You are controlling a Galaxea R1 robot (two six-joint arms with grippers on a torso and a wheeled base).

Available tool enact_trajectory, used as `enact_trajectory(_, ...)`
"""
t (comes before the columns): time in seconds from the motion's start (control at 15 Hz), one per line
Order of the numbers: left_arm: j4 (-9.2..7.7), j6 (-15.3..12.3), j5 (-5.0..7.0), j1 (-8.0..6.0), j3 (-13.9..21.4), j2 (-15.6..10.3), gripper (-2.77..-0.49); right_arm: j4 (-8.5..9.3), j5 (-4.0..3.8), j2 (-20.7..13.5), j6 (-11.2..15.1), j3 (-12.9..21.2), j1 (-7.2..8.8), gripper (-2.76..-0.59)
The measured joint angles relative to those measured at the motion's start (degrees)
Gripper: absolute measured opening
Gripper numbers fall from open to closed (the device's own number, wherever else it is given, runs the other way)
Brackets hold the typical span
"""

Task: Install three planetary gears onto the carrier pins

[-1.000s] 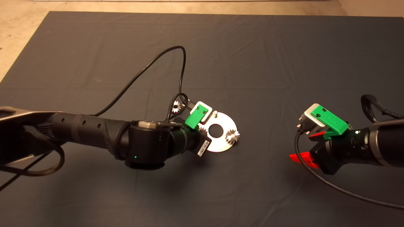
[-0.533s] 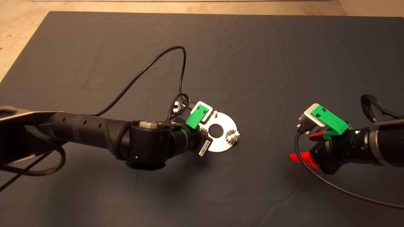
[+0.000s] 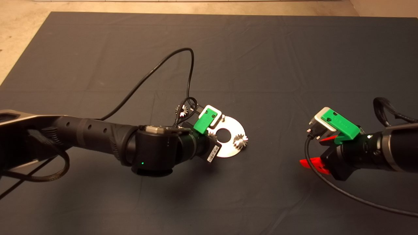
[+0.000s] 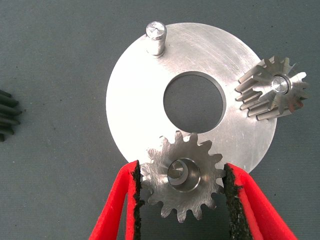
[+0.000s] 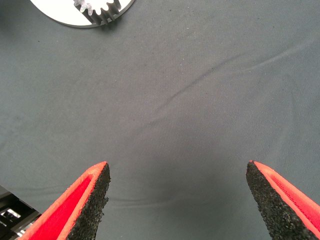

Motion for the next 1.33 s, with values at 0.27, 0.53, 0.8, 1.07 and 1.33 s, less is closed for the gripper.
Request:
enact_trajectory(0.27, 0.00, 0.0, 0.00, 0.00, -0.1, 0.0, -2.41, 0.01, 0.02, 0.0, 0.0, 0.0, 0.00, -1.34)
enact_trajectory(0.53, 0.00, 0.0, -0.12, 0.00, -0.7, 0.0, -2.41, 0.00, 0.05, 0.0, 0.0, 0.0, 0.00, -1.34)
enact_trajectory(0.8, 0.02, 0.1, -0.48, 0.00, -0.7, -0.2, -2.42, 0.01, 0.02, 0.0, 0.0, 0.0, 0.00, -1.34)
enact_trajectory(1.07, 0.02, 0.1, -0.48, 0.00, -0.7, -0.1, -2.42, 0.01, 0.02, 0.0, 0.0, 0.0, 0.00, -1.34)
enact_trajectory(1.33, 0.02, 0.0, -0.45, 0.00, -0.7, -0.1, -2.43, 0.01, 0.00, 0.0, 0.0, 0.0, 0.00, -1.34)
